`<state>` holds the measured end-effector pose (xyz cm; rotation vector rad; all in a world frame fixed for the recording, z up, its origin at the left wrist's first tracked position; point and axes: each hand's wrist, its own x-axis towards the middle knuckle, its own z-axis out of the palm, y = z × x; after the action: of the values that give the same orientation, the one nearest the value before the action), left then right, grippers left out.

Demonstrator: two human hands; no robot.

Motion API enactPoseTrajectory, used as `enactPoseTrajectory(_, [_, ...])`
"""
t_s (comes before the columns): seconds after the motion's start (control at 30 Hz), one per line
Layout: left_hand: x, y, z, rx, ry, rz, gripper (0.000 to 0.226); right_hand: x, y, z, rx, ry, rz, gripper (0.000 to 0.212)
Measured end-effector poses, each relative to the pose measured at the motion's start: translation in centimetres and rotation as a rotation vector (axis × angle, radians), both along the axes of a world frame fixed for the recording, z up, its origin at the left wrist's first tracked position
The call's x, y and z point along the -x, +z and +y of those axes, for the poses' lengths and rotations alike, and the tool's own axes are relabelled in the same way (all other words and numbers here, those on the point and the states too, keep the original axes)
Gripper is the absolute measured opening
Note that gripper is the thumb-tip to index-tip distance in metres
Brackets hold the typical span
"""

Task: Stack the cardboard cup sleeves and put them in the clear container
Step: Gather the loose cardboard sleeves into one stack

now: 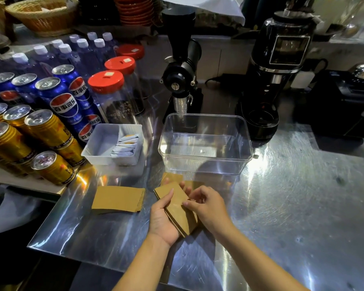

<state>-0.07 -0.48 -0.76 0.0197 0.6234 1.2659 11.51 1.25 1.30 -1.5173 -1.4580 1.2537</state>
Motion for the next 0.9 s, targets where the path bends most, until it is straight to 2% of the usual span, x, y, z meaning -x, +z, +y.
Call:
enactPoseTrajectory(0.1, [0.3,-0.2,0.0,-0.051,0.089,-0.023,0.045,-0.3,-0.4,0.0,-0.084,-0.036,-0.092,0.016])
enactPoseTrajectory(0.23, [1.0,-0.5,-0.1,-0.055,0.127,-0.009,0.038,-1.1,-1.2,0.4,-0.042,-0.116,-0.198,0.021])
enactPoseTrajectory(0.3, [1.5,-0.6,-0.1,-0.051,0.15,0.002,0.034,-1.3,-1.5,0.5,0.007,-0.131,-0.289,0.033])
enactPoseTrajectory(0.43, [2.2,-0.4,-0.1,-0.055,0.206,-0.01,0.028,-0.5,-1.9,0.2,-0.023,-0.018,-0.69,0.076])
enactPoseTrajectory(0.5, [2.4,-0.2,-0.1,-0.053,0.226,-0.02,0.026,-0.1,-2.3,0.2,-0.064,0.038,-0.812,0.081])
enactPoseTrajectory(0.63, [2.7,0.3,-0.1,-0.058,0.231,-0.022,0.026,-0.5,-2.3,1.1,0.021,0.122,-0.783,0.085])
enactPoseTrajectory(0.77, [2.9,0.5,-0.1,-0.057,0.214,-0.022,0.024,-2.6,-1.7,2.4,0.117,0.088,-0.805,0.093])
enactPoseTrajectory(0.83, [2.8,0.5,-0.1,-0.05,0.211,-0.018,0.023,-3.4,-1.4,2.7,0.139,0.082,-0.802,0.084])
enactPoseTrajectory(0.9, [2.7,0.4,0.0,-0.047,0.204,-0.009,0.022,-3.8,-1.4,2.8,0.114,0.075,-0.697,0.058])
